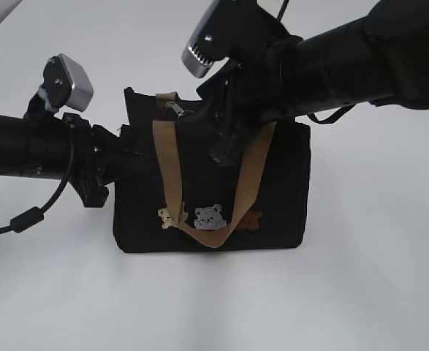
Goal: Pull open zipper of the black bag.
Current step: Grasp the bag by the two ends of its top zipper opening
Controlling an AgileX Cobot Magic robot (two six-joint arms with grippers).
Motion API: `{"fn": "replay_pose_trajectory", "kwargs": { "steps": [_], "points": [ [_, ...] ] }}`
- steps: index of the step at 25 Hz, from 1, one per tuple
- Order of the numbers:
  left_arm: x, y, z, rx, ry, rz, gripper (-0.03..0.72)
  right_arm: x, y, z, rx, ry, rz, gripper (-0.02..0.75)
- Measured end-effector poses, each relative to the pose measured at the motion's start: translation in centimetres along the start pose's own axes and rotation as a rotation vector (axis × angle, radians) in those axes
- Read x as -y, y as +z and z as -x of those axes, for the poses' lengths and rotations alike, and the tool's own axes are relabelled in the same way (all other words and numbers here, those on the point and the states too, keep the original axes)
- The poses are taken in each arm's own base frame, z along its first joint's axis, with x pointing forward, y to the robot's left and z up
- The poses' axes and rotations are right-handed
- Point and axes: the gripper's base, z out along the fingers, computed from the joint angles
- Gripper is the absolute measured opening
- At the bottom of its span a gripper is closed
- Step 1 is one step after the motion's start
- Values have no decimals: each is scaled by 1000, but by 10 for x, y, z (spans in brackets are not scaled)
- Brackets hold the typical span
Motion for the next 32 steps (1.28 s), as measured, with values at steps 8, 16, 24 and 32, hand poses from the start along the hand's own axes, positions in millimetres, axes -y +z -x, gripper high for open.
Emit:
{"fn": "replay_pose_trajectory", "kwargs": {
  "steps": [8, 16, 24, 32],
  "points": [
    [0, 0, 0, -2, 0, 1, 63, -11, 28, -6, -54, -23, -25, 420],
    [0, 0, 0, -4, -2, 5, 63, -11, 40, -3, -75, -45, -137, 246],
    [0, 0, 0, -4, -2, 5, 63, -11, 40, -3, -73, -15, -143, 62],
    [0, 0, 0, -2, 1, 0, 63, 13, 8, -6, -20, 308, 3, 36]
  ]
}}
